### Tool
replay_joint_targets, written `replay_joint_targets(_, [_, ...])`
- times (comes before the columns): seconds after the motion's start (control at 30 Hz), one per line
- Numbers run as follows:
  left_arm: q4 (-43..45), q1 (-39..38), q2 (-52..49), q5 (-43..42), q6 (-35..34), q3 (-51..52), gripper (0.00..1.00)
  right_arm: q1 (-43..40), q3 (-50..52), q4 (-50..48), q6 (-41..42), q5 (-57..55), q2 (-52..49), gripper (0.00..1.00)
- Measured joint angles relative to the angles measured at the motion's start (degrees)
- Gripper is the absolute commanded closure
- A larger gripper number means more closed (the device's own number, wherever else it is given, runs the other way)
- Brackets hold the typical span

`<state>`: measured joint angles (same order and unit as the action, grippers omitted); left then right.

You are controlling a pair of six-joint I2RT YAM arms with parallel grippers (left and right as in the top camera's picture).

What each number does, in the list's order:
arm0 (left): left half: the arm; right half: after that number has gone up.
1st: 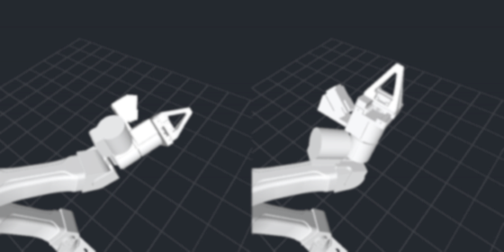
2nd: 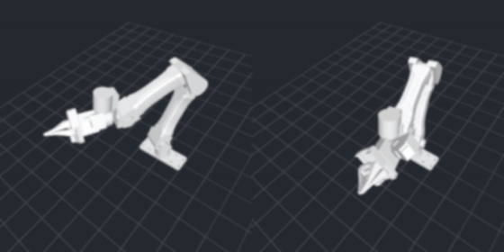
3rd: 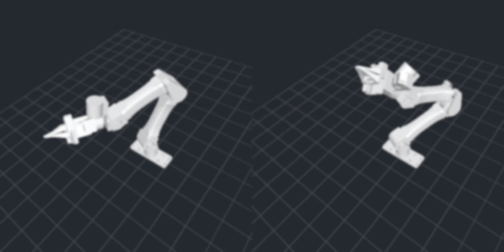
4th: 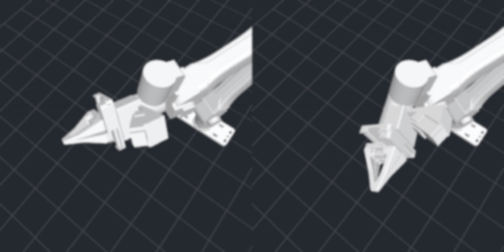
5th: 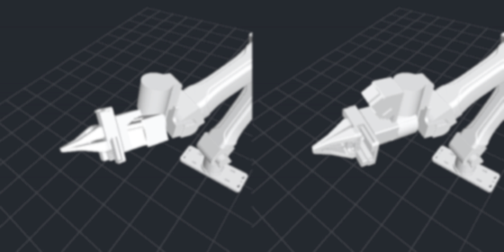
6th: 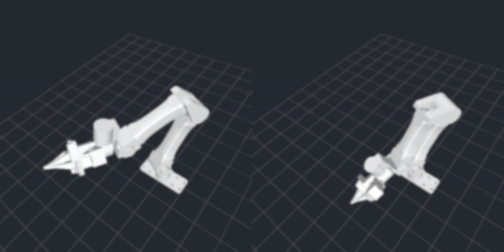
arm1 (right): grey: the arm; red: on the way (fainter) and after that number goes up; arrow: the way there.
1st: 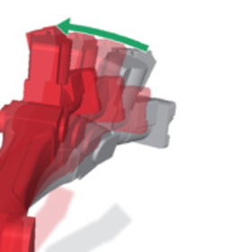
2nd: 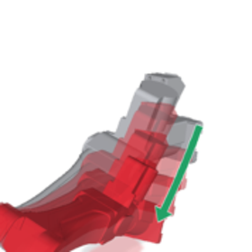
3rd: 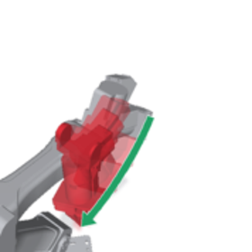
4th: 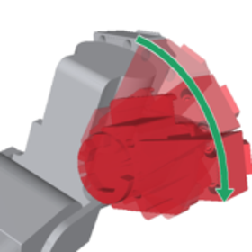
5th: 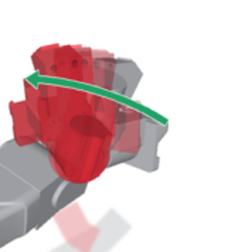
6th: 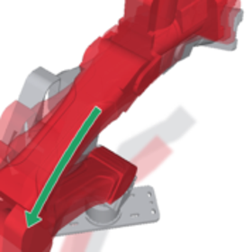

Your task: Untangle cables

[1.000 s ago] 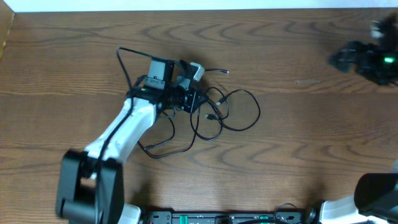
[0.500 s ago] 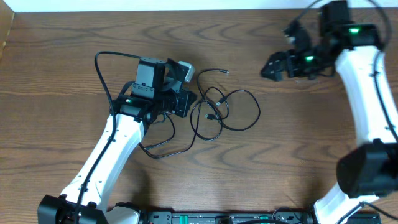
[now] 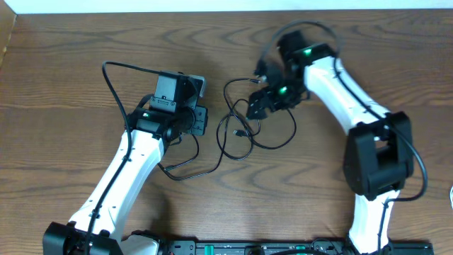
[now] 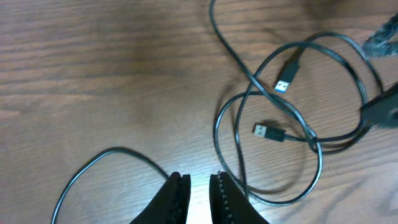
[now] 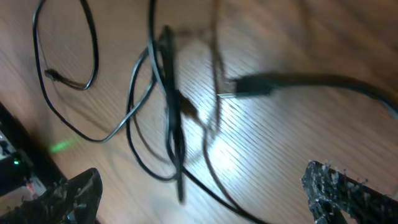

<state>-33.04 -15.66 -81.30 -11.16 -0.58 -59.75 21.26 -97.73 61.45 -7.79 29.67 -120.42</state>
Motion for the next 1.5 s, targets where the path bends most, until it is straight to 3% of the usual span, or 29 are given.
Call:
replay_joint_targets(0.33, [-1.8,0.0,0.0,3.9,-2.6,0.0,0.83,3.5,0.0,-1.3,2.6,-4.3,-2.1,0.01])
replay_joint_targets(0.7, [-2.6,0.0,0.0,4.7,-2.6,0.0,0.83,8.3,0.0,-1.7,3.0,-18.4,-2.1,0.01])
replay_joint_targets(0.77, [-2.6,0.0,0.0,5.0,-2.6,0.0,0.83,9.4,0.0,-2.6,2.8,-19.5,-2.1,0.16])
replay_joint_targets(0.83, [-2.6,0.0,0.0,5.2,-2.6,0.0,0.83,10.3,0.0,-3.5,2.8,-20.2,-2.1,0.99])
replay_joint_targets(1.3, [-3.0,0.0,0.0,4.9,-3.1,0.0,0.77,11.0,0.0,-0.8,7.3,-27.4,-0.8,0.99])
replay_joint_targets(1.5, [-3.0,0.0,0.0,2.8,-3.7,0.0,0.52,9.9,0.2,-1.7,9.1,-31.5,10.9,0.99])
